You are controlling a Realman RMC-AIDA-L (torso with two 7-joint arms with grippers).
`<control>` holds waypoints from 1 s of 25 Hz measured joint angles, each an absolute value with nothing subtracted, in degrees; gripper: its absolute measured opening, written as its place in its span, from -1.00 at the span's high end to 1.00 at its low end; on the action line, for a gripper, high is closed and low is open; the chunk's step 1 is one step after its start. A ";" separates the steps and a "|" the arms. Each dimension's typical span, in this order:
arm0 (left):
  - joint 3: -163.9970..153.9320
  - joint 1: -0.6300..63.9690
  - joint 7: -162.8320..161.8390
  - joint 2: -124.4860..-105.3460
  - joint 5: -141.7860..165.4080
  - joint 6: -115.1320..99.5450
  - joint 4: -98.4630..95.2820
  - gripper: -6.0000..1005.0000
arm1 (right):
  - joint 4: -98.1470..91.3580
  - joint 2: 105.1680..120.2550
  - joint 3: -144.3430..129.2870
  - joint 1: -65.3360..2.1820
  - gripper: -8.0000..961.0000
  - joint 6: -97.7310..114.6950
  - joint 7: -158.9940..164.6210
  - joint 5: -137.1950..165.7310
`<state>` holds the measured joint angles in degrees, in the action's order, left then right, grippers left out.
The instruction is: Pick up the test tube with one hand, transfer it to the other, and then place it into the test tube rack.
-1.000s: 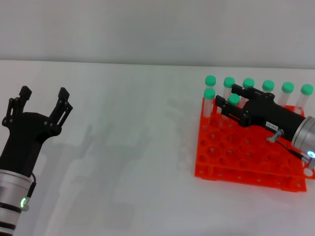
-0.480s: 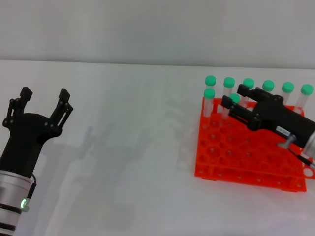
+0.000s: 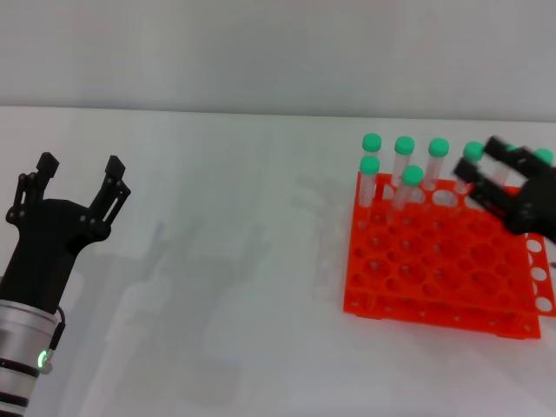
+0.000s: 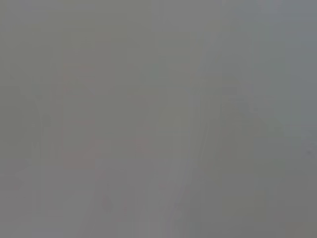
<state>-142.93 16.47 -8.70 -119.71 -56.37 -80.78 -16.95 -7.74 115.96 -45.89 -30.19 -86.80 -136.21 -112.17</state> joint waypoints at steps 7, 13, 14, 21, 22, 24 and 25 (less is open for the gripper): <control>-143.00 16.40 -8.70 -119.71 -56.30 -80.75 -16.76 -0.78 | -6.11 116.07 -45.08 -24.35 -0.26 -88.60 -147.47 -124.29; -143.00 16.47 -8.71 -119.78 -56.32 -80.69 -16.10 -0.78 | -1.58 115.98 -37.60 -22.22 -0.25 -81.75 -157.59 -130.03; -143.00 16.51 -8.70 -119.81 -56.33 -80.67 -15.99 -0.78 | -1.18 115.99 -36.44 -22.17 -0.25 -80.76 -158.14 -130.04; -143.17 16.60 -8.70 -119.86 -56.35 -79.49 -15.82 -0.78 | 0.71 116.02 -29.39 -21.73 -0.25 -77.35 -158.83 -130.12; -143.17 16.60 -8.70 -119.85 -56.40 -79.21 -15.82 -0.78 | 1.22 115.94 -28.34 -21.67 -0.25 -77.03 -158.83 -130.12; -142.96 16.61 -8.72 -119.81 -56.67 -78.54 -15.82 -0.78 | 1.33 115.90 -27.97 -21.65 -0.25 -76.90 -158.83 -130.13; -142.88 16.61 -8.74 -119.81 -56.71 -78.41 -15.80 -0.78 | 1.34 115.91 -27.45 -21.60 -0.25 -76.47 -158.83 -130.14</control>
